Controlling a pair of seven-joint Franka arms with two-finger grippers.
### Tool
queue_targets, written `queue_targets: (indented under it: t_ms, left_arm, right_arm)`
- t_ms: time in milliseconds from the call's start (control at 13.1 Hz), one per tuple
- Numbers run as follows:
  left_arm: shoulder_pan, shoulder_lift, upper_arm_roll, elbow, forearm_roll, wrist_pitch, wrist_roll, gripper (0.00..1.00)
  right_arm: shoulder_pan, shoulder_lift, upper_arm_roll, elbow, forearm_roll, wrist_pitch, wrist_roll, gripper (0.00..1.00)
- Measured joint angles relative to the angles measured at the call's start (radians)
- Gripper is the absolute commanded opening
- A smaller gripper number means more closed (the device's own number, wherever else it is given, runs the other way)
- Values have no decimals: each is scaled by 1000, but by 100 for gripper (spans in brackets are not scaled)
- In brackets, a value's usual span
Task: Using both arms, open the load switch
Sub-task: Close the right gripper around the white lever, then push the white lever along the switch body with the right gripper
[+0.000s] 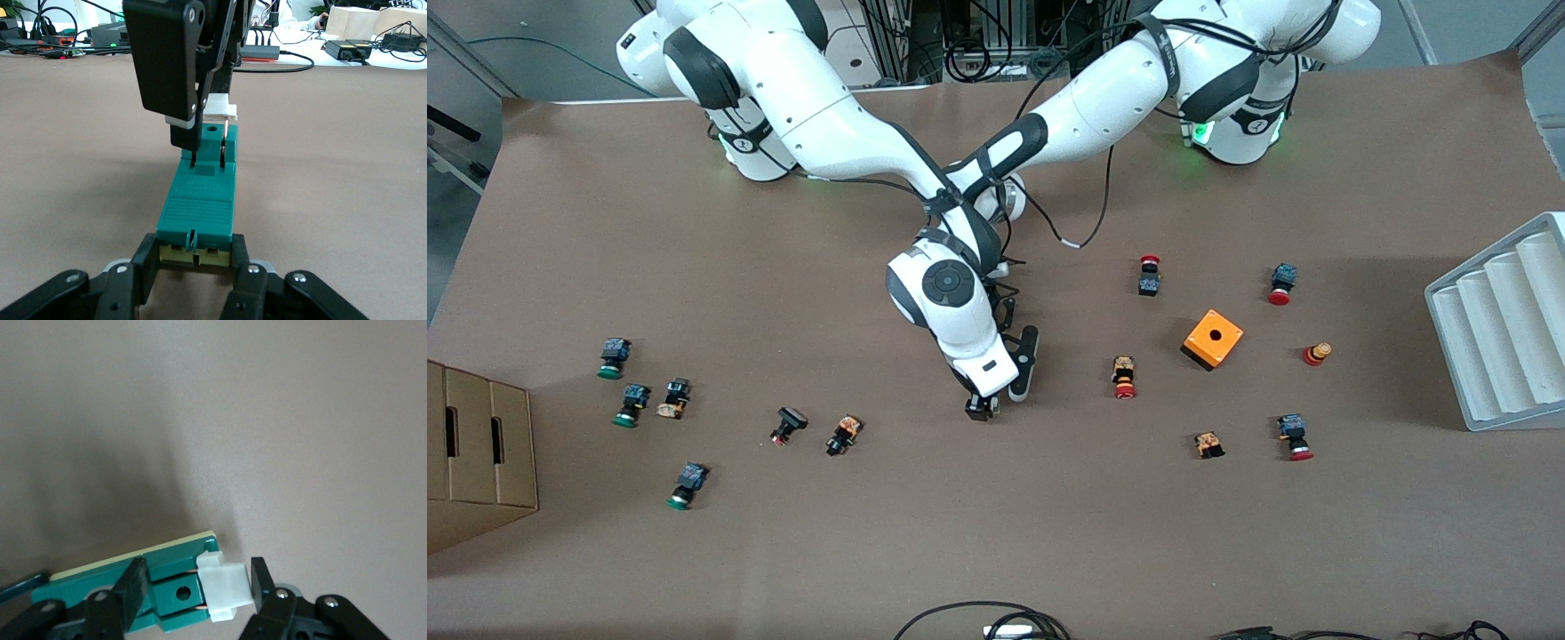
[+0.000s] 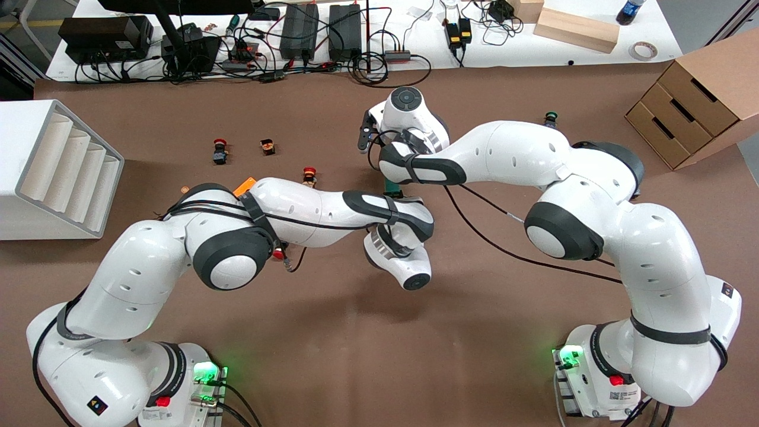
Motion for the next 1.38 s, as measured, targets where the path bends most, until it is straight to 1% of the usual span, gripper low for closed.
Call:
queue_targets:
  t_ms: [841, 1376]
  left_arm:
    - [-1, 1, 0, 0, 1, -2, 0, 27]
    - [-1, 1, 0, 0, 1, -2, 0, 27]
  right_arm:
    - [0, -3, -1, 2, 0, -16, 0, 68]
    - [0, -4, -14, 2, 0, -68, -1, 68]
